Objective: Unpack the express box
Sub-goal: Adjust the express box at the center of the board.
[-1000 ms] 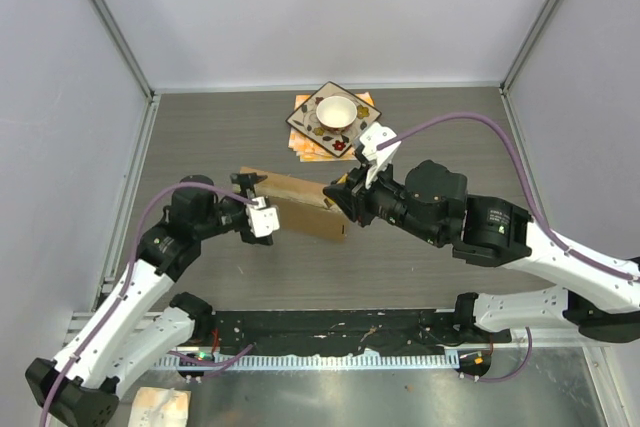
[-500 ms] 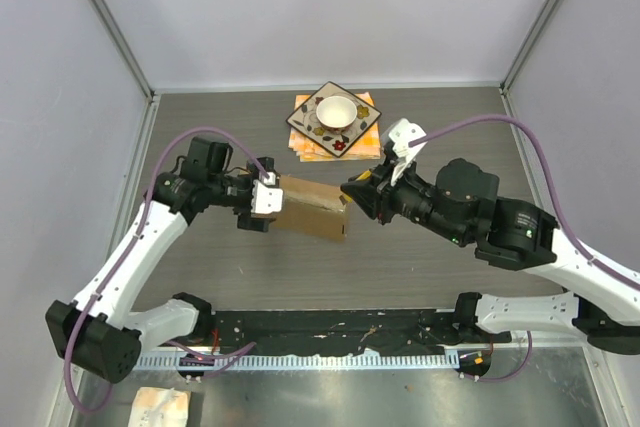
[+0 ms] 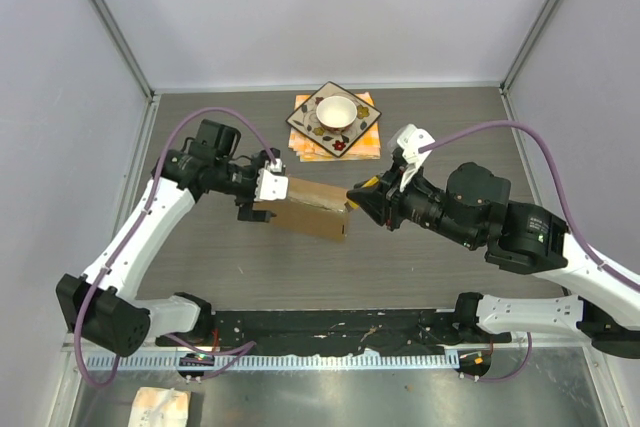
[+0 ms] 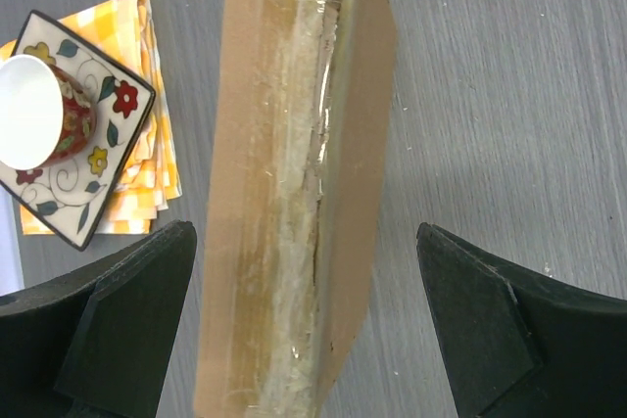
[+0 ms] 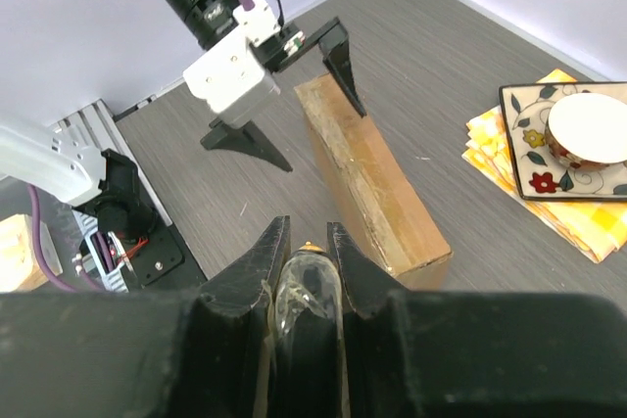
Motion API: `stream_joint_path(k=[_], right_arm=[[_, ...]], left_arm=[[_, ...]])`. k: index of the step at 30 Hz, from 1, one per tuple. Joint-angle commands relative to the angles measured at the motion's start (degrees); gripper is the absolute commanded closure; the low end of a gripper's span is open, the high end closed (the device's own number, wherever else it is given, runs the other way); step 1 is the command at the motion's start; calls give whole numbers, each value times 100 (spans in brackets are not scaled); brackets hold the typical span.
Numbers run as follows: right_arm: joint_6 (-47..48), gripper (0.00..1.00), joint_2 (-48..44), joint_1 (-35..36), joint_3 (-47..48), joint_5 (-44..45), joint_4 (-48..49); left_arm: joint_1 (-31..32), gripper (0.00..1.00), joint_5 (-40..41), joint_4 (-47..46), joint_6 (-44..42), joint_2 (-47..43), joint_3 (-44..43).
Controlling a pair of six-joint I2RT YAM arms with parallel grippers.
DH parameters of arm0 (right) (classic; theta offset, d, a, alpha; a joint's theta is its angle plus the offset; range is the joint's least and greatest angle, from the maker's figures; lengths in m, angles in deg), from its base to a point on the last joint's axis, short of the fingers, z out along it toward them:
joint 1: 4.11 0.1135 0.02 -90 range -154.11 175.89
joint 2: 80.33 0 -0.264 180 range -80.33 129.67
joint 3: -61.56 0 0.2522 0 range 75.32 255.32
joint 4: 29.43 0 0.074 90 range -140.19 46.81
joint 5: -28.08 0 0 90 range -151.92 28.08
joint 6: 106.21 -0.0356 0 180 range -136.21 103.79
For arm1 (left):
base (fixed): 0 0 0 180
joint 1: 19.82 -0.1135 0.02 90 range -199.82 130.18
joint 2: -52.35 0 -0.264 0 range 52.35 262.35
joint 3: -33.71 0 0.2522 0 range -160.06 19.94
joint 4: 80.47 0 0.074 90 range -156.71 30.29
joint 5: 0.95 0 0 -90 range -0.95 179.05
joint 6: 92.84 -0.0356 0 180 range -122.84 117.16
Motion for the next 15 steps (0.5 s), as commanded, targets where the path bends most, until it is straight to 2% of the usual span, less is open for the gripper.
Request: stream_joint_path(k=[1,15], right_arm=[[-20,99,-85,-18,-3,-130,52],[-29,99,-199,-18,-118,-191,52]], left_arm=[[-1,0,-19,186,-45,247,-352],[-9,0,209,135,-63,968,-660]])
